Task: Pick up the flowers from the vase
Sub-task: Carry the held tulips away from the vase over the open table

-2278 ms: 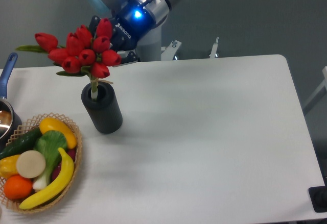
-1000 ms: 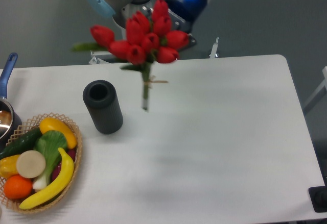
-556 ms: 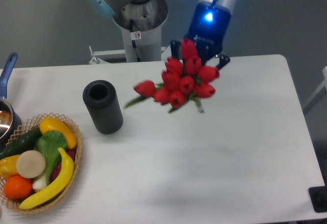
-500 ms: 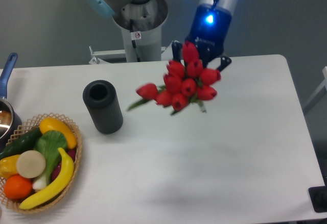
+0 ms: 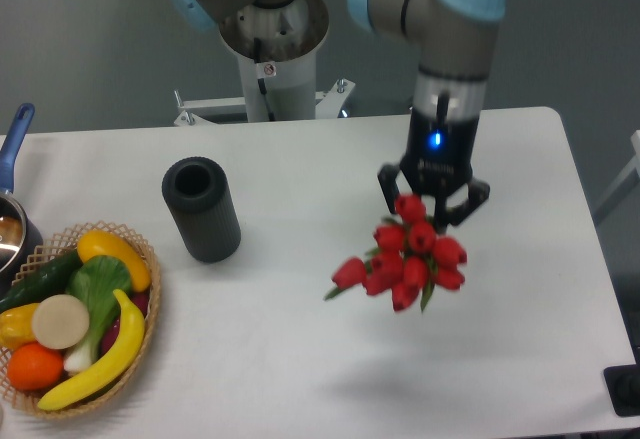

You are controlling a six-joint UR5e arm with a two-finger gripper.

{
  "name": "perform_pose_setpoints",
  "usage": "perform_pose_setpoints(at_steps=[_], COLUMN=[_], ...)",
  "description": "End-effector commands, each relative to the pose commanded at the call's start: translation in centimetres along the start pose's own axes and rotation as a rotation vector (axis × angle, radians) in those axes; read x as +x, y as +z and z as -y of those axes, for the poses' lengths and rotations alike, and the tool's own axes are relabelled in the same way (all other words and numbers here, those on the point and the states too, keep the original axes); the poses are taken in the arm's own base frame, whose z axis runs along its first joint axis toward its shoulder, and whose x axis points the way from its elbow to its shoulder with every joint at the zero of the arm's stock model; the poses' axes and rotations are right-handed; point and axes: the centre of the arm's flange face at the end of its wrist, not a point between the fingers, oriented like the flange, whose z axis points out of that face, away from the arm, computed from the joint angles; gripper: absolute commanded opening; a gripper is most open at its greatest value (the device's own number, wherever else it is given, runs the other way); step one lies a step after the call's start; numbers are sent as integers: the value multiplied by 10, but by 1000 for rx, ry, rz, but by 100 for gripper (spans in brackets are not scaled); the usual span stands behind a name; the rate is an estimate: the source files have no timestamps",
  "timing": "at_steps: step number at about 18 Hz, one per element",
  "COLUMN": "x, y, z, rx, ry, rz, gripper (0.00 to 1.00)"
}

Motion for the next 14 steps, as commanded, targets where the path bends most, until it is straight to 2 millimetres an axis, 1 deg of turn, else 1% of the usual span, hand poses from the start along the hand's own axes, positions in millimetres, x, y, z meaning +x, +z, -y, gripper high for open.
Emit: perform_pose_setpoints(at_steps=[1,3,4,6,9,10,12,14], x=[3,0,0,-2,-2,1,2,3], y=[1,3,7,20,41,47,48,57], z=[5,11,15,22,23,25,26,27], rx=[-24,-80,-114,-193,-293,-311,-320,-333], ry=[8,15,26,46,63,73,80,84], rz=[-12,-28,-42,-70,-103,-103,-100,-105], gripper=[0,0,0,0,0,0,0,0])
